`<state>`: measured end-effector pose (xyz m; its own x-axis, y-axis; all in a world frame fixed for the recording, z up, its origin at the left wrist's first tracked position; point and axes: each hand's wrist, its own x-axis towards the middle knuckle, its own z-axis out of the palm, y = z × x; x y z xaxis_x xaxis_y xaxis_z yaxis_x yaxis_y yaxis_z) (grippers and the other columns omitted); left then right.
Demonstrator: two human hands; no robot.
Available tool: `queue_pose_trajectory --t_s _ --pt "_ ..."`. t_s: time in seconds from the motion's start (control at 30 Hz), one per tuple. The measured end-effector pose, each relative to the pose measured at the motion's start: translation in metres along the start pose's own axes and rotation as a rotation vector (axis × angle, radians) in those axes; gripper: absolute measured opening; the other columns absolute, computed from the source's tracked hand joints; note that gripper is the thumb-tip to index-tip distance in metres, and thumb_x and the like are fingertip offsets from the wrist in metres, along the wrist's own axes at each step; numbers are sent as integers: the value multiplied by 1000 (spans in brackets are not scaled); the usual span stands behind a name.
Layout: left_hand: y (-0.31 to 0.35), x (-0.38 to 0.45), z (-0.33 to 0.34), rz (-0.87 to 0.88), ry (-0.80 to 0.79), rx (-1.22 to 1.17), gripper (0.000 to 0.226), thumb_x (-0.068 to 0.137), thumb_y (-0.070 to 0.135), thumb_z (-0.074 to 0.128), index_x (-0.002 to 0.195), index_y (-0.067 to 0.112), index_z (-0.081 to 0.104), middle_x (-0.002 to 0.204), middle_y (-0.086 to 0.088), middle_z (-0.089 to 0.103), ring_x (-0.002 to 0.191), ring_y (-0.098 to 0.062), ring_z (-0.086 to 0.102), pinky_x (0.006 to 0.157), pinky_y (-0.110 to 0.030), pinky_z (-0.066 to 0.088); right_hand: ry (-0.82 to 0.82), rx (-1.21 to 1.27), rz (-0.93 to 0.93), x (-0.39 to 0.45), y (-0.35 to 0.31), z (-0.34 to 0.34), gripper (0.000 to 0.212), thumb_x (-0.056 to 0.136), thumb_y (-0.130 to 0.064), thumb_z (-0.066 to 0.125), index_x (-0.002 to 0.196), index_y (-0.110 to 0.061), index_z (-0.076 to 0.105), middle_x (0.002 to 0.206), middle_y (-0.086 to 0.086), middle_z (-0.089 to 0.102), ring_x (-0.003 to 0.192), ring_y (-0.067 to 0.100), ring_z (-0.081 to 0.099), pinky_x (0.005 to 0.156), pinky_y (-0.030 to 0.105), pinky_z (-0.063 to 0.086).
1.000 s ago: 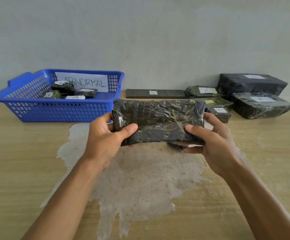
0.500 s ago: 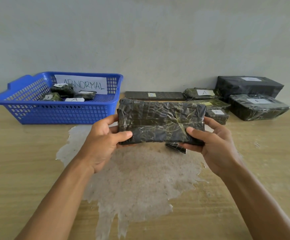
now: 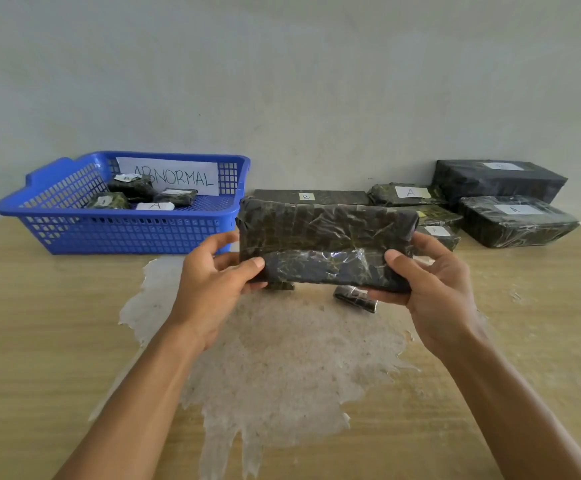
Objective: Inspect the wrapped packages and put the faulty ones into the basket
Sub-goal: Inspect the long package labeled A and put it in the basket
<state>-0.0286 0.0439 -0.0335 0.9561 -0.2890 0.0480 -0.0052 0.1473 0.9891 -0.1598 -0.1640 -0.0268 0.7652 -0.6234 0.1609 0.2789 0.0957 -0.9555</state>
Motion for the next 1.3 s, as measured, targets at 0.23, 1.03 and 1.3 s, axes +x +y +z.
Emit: queue_pose_trajectory --t_s 0.23,1.03,1.3 --pt "14 -16 4 398 258 286 23 80 26 83 90 14 66 82 7 67 77 -6 63 72 -19 47 109 -106 -351 -19 -8 18 32 97 3 61 116 -23 59 86 1 79 78 23 78 51 32 61" --pt "41 -5 -22 -210 -439 -64 48 66 14 54 107 4 77 116 -23 72 97 -29 67 83 -34 53 -301 -945 -684 -18 25 16 117 57 -64 85 155 -38 27 150 -10 27 140 9 27 106 19 33" --pt "55 3 -42 -316 -577 211 51 64 12 54 109 1 76 108 -23 74 96 -31 69 87 -36 54 -371 -1069 -692 -14 23 14 104 59 -43 91 150 -32 42 157 -8 36 147 10 31 112 24 31"
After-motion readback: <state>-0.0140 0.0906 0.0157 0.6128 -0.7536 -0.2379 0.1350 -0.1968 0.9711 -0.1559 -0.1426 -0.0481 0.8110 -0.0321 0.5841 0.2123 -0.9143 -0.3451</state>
